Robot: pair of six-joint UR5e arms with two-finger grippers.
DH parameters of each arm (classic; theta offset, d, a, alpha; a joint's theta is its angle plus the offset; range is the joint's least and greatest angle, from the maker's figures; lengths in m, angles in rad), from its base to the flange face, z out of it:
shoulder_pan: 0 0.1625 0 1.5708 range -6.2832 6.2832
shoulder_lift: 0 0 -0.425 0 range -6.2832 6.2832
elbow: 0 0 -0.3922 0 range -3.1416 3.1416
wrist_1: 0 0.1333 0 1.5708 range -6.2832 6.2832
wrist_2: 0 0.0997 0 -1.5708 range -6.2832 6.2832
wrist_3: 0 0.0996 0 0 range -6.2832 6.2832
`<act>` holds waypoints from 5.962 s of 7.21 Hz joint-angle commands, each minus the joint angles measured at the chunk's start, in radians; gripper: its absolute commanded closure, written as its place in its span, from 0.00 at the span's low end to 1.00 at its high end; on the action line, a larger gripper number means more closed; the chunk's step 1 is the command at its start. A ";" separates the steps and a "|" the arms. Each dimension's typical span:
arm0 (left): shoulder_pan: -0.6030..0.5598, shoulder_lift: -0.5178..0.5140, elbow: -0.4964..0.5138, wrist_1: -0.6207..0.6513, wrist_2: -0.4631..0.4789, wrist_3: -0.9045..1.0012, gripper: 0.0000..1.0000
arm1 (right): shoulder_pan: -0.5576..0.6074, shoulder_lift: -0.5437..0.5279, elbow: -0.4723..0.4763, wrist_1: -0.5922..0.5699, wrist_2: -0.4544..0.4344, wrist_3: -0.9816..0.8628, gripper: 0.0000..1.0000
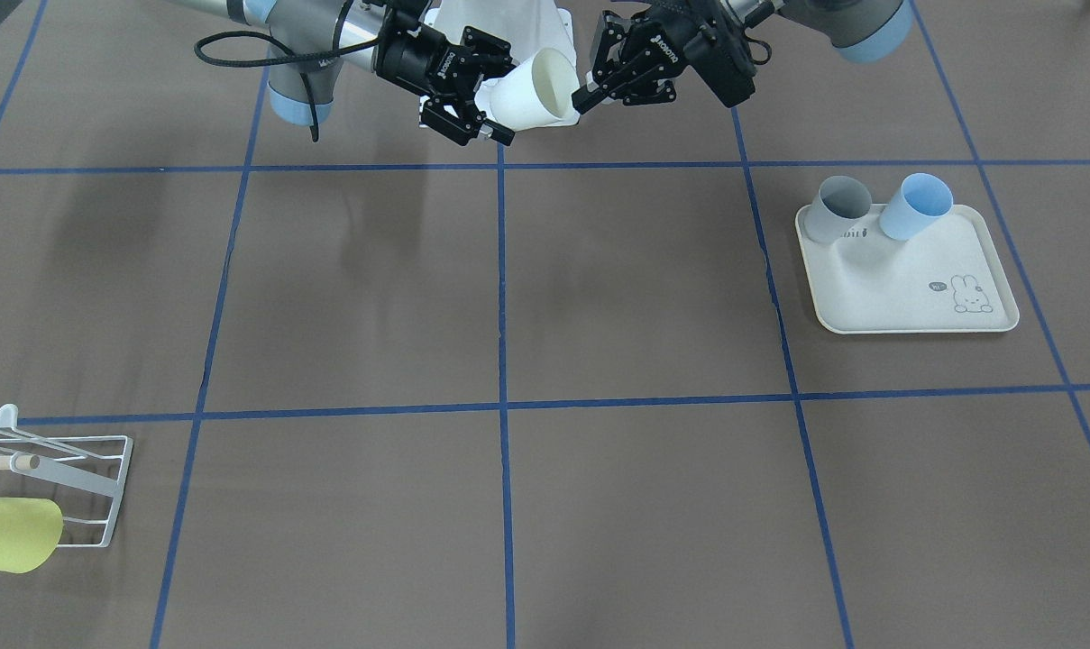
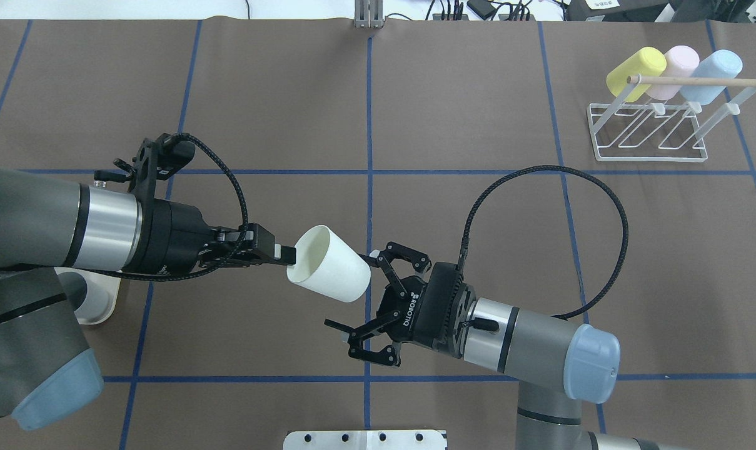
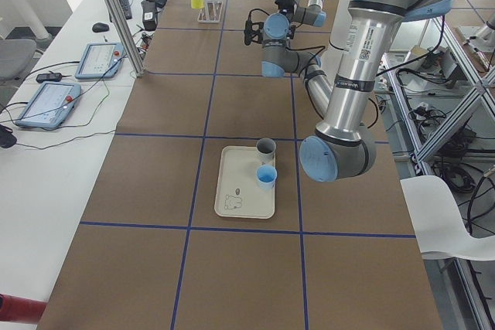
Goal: Transfer IKEA cup to right arm and place on rack
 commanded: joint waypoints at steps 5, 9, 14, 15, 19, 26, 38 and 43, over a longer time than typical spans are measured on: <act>0.029 0.015 0.027 -0.050 0.029 -0.050 1.00 | 0.003 0.000 0.002 0.000 0.000 -0.001 0.02; 0.037 0.013 0.025 -0.053 0.037 -0.051 1.00 | 0.012 -0.001 0.005 -0.003 0.003 -0.004 0.17; 0.037 0.015 0.022 -0.053 0.036 -0.048 0.00 | 0.023 -0.011 0.006 -0.014 0.008 -0.004 0.67; 0.034 0.015 0.018 -0.051 0.024 -0.047 0.00 | 0.025 -0.011 0.006 -0.017 0.006 -0.004 0.70; -0.044 0.105 -0.002 0.088 0.021 0.073 0.00 | 0.106 -0.018 0.009 -0.154 -0.002 -0.004 1.00; -0.464 0.554 -0.081 0.275 -0.026 0.969 0.00 | 0.305 -0.185 0.257 -0.829 -0.143 -0.316 1.00; -0.802 0.616 0.070 0.274 -0.218 1.407 0.00 | 0.724 -0.414 0.150 -0.989 -0.326 -1.505 1.00; -0.801 0.615 0.074 0.274 -0.218 1.409 0.00 | 0.618 -0.405 0.085 -0.998 -0.454 -1.481 1.00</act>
